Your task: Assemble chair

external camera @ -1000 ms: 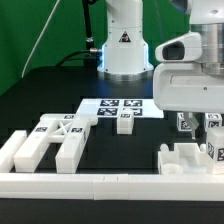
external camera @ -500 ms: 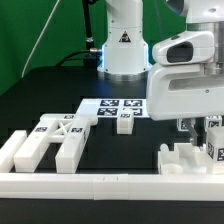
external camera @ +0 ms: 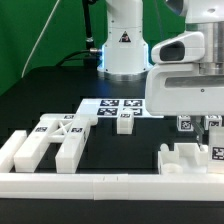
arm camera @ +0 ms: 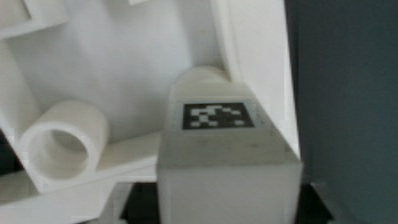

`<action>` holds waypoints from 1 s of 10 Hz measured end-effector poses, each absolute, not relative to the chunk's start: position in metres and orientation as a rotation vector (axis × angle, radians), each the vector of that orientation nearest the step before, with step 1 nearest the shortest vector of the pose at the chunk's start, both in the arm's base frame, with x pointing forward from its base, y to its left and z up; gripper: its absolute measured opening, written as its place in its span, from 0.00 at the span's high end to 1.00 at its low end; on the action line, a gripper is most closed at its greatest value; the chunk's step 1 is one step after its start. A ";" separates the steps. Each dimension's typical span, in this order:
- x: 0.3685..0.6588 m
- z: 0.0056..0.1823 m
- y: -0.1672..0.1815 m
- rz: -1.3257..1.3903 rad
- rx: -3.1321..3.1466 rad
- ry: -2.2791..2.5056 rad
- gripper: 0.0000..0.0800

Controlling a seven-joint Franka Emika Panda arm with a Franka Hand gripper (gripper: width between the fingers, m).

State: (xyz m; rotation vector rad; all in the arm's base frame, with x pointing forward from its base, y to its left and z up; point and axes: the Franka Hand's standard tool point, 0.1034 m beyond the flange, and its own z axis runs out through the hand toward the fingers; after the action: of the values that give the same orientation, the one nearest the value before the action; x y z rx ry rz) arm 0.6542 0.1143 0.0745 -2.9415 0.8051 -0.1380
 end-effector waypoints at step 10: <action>0.647 0.071 0.116 -0.019 -2.601 1.537 0.30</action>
Offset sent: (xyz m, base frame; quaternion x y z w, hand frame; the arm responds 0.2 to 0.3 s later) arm 0.0242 0.0209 0.0115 0.0715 -0.0507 0.4568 0.8853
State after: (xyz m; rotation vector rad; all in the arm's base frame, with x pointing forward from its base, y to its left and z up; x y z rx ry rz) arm 0.6468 0.1162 0.0707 -2.6010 1.5370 -0.0192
